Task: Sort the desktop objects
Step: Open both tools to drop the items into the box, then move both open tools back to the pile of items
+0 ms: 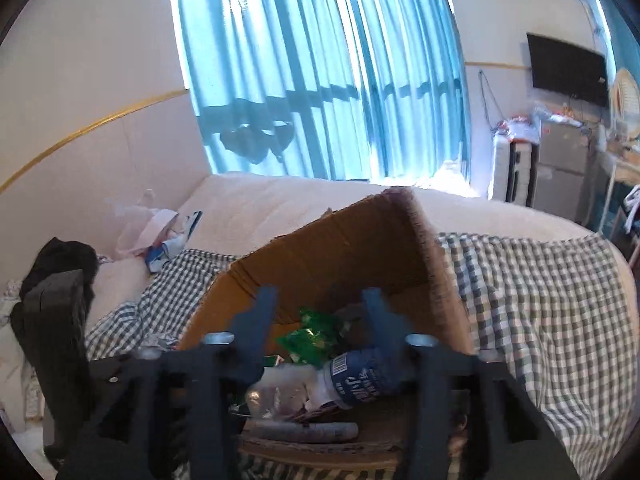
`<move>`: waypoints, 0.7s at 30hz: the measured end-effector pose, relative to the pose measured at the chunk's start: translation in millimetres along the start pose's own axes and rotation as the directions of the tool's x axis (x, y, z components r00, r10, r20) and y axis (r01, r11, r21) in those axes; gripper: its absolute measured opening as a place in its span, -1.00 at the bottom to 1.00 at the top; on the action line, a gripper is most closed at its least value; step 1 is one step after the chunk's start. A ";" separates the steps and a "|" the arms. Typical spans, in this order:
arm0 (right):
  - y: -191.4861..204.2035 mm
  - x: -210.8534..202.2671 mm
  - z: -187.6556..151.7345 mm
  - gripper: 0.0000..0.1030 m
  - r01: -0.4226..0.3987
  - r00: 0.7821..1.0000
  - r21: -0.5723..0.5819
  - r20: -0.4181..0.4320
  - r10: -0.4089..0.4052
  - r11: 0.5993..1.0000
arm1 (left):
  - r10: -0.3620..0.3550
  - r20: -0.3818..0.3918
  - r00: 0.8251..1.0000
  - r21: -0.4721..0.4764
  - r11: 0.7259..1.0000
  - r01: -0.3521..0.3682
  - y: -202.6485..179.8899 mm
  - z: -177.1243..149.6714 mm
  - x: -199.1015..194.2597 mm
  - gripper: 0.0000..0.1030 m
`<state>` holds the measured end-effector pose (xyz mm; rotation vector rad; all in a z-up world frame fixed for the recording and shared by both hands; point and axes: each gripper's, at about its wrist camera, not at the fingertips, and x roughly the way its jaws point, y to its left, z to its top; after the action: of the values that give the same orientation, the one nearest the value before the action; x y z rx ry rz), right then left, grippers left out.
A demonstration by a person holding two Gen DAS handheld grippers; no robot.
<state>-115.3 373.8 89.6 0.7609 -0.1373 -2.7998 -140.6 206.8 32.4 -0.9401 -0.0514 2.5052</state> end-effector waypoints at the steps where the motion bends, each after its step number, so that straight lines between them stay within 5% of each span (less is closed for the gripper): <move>1: 3.5 -6.8 -0.5 0.62 0.035 0.999 -0.011 0.033 -0.034 0.999 | 0.022 -0.005 1.000 0.000 1.000 -0.022 0.2 -0.3 -1.4 0.24; 2: 5.1 -9.0 0.5 0.62 0.037 0.998 -0.016 0.047 -0.036 0.999 | 0.052 -0.001 0.999 -0.007 0.999 -0.052 1.2 0.0 -3.7 0.56; 9: 2.7 -35.1 -6.5 0.62 -0.013 0.998 0.053 0.059 0.010 0.999 | 0.079 0.041 0.996 -0.102 0.992 -0.074 30.0 -0.9 -50.3 0.63; 12: 10.1 -53.0 -27.0 0.62 -0.029 0.997 0.057 0.069 0.025 0.998 | 0.149 0.049 0.988 -0.114 0.983 -0.142 48.2 -10.5 -79.2 0.95; 16: 33.3 -60.1 -48.1 0.62 -0.051 0.998 0.024 0.038 0.050 0.998 | 0.299 0.070 0.952 -0.166 0.944 -0.285 86.5 -34.6 -124.3 1.00; 19: 52.6 -64.7 -62.1 0.62 -0.045 0.999 0.005 0.021 0.045 0.999 | 0.414 0.073 0.908 -0.245 0.889 -0.386 119.4 -57.6 -156.5 1.00; 21: 66.4 -66.9 -76.1 0.62 -0.068 0.998 0.008 -0.001 0.068 0.998 | 0.431 0.060 0.901 -0.296 0.869 -0.396 140.6 -71.2 -171.7 1.00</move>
<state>-7.1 324.1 66.7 0.7460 -0.1706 -2.7362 -39.6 -1.9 56.4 -0.9858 -0.2749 3.0158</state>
